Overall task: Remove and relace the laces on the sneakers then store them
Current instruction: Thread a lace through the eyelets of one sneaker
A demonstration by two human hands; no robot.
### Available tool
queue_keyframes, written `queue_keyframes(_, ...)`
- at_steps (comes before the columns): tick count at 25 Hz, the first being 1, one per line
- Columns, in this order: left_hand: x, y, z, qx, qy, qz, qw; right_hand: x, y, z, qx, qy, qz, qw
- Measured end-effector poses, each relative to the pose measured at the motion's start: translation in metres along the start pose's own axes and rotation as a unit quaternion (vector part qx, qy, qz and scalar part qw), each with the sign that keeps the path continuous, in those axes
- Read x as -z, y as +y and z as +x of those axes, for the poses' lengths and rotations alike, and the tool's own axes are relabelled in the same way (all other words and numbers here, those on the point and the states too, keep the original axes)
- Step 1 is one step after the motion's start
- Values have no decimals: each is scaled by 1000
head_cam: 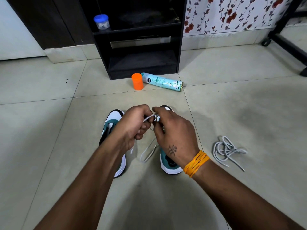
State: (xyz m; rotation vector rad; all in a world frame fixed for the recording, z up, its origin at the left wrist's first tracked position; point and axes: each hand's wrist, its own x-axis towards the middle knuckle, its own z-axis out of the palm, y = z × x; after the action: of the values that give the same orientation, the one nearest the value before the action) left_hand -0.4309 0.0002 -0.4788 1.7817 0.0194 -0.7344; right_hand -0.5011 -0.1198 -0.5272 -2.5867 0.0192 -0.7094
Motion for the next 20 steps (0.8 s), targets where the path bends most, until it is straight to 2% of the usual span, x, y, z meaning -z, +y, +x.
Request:
queue_keyframes(3, 2, 2, 1, -9, -9, -6, 1000, -6, 7, 6, -20, 8, -45, 999)
queue_keyframes(7, 6, 0, 1, -11, -3, 0, 1000, -11, 23, 8, -84, -35, -58, 994)
queue_keyframes(13, 5, -1, 1, -5, -4, 8, 1000, -10, 0, 8, 7, 12, -14, 1000)
queue_keyframes(17, 4, 1, -3, -18, -17, 8, 1000, -20, 25, 8, -55, -5, -20, 998)
queue_keyframes(20, 2, -2, -3, -8, -11, 11, 1000, -18, 27, 5, -68, -4, -3, 998)
